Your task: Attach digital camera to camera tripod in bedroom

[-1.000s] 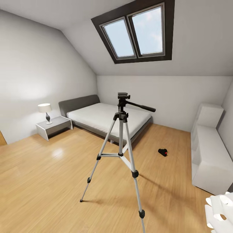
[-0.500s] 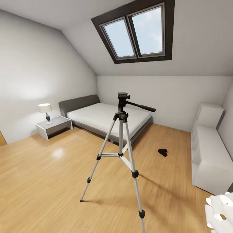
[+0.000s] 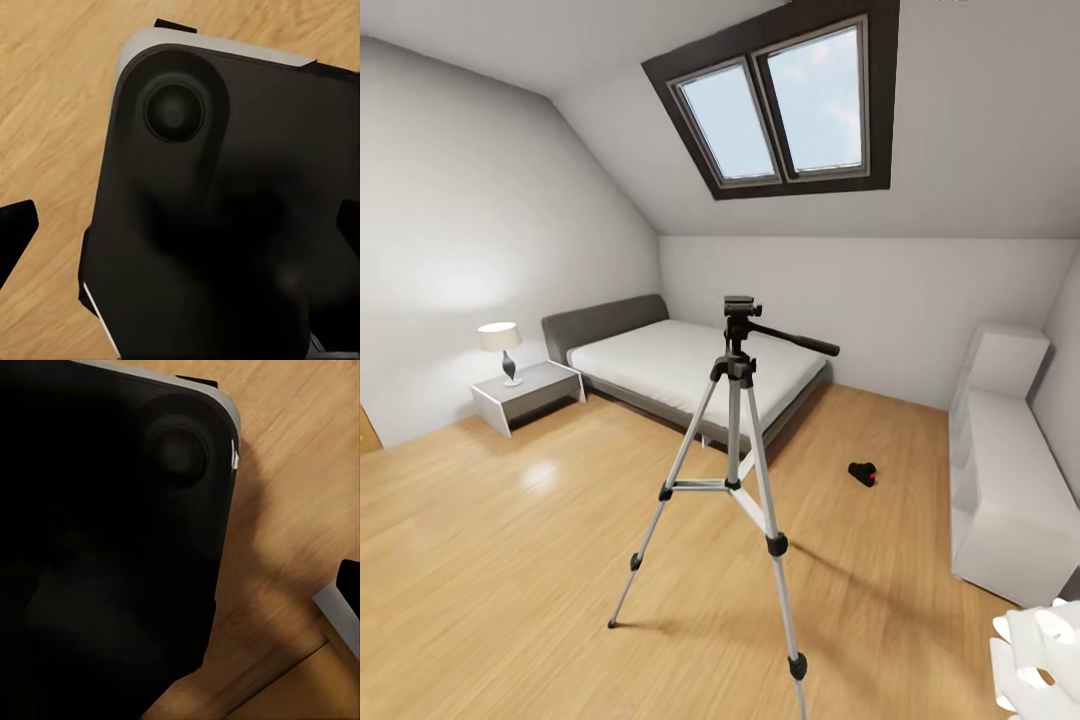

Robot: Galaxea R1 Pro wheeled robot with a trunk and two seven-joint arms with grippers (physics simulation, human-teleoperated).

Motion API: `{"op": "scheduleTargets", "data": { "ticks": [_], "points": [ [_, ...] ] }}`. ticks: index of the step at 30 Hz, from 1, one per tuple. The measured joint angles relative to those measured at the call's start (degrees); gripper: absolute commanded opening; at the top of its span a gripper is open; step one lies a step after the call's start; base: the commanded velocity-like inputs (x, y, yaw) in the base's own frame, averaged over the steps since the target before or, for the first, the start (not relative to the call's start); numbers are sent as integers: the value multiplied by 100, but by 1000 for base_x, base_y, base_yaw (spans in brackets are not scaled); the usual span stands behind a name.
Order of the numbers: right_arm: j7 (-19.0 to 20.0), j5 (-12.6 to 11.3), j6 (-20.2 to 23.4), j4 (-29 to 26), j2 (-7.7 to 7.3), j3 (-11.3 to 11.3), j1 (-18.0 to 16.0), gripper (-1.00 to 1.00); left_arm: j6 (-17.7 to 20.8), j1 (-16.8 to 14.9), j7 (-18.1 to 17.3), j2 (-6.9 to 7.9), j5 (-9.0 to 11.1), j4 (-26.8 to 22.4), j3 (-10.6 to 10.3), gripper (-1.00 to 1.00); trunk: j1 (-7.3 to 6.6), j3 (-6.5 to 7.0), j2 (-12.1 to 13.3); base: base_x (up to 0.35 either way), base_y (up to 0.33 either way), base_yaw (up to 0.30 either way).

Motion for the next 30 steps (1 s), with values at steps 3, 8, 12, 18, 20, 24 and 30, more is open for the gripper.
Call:
{"op": "scheduleTargets", "data": {
  "ticks": [3,8,12,18,20,24,30],
  "points": [
    [0,-6,0,-2,0,-2,-1,100,0,0,0,5,0,0,-2,100,-66,54,120,0,0,0],
    [0,-7,1,-2,-5,-2,-1,100,0,0,0,8,0,0,0,100,-176,144,321,0,0,0],
    [0,-6,1,-4,-7,-2,-1,100,0,0,0,9,7,0,0,100,-264,216,482,0,0,0],
    [0,-7,0,-7,-5,-2,-1,100,0,0,0,15,49,2,0,100,-395,323,722,0,0,0],
    [0,-7,-1,-8,-3,-2,-1,100,0,0,0,16,80,1,-2,100,-439,359,803,0,0,0],
    [0,-8,-3,-7,-2,-2,-1,100,0,0,0,17,157,4,-5,100,-527,431,963,0,0,0],
    [0,-7,-1,-8,-1,-2,-1,100,0,0,0,20,256,3,-8,100,-659,539,1204,0,0,0]
  ]
}}
